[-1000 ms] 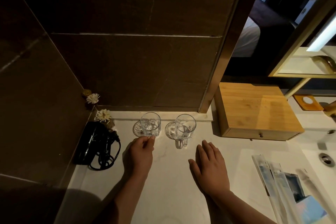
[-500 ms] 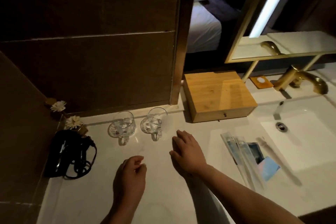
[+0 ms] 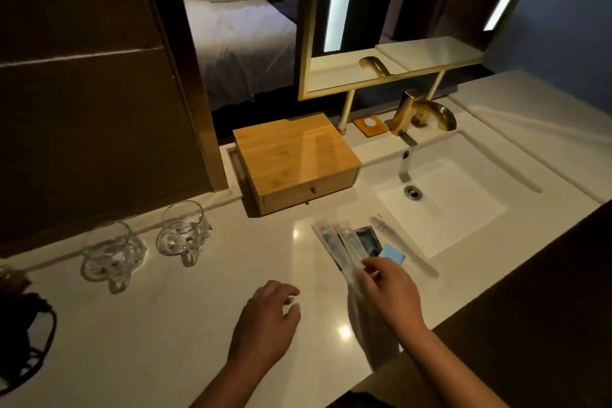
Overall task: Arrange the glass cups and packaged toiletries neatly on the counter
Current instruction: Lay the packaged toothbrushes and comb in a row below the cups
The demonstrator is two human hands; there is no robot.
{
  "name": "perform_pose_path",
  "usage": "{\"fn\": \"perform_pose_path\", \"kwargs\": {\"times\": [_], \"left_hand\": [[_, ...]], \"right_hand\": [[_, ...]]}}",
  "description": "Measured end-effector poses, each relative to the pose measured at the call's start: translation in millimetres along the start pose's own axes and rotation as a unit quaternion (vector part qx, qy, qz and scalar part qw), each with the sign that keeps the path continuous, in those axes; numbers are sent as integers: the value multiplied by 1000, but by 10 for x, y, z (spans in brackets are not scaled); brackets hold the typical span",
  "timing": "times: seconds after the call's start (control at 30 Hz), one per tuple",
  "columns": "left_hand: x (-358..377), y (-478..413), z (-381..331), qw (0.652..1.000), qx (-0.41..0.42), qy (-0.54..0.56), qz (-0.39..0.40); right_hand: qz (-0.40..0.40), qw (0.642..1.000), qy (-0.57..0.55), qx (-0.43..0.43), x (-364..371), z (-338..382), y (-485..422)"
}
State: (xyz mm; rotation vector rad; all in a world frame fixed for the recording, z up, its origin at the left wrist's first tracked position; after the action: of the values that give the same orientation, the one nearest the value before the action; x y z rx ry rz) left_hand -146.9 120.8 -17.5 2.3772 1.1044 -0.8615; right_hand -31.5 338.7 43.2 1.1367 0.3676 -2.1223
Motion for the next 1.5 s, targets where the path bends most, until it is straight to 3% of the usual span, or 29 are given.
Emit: {"fn": "perform_pose_path", "kwargs": {"times": [0.17, 0.33, 0.53, 0.7, 0.83, 1.1, 1.27, 1.5], "left_hand": [[473, -343, -411, 997, -68, 47, -4], [672, -739, -568, 984, -171, 0, -46], [646, -931, -706, 973, -200, -64, -95], [650, -1013, -688, 959, -251, -70, -116], [661, -1052, -639, 950, -281, -50, -129], [606, -854, -472, 943, -274, 64, -176], [487, -610, -318, 924, -266, 180, -207], [119, -182, -98, 901, -258, 257, -235]], "right_hand": [[24, 997, 76, -10, -101, -340, -210], [64, 991, 111, -47, -21, -448, -314], [57, 985, 127, -107, -55, -364, -396], [42, 956, 232, -172, 26, -173, -499], [59, 952, 244, -175, 119, -128, -563], [80, 967, 194, -145, 119, -154, -546], [85, 985, 63, -139, -53, -59, -580], [133, 979, -75, -137, 15, 38, -515]]}}
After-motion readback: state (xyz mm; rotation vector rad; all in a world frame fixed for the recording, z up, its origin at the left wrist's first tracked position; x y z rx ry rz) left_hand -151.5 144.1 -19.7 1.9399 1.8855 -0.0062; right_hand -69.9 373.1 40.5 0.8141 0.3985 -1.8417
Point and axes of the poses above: each hand's wrist, its own y-axis away from the middle knuckle, its own x-axis out of the palm, z = x × y, the point moved 9 cm from there along -y, towards the middle knuckle, and after that the axes turned 4 degrees about x, right-handed, at the moved point
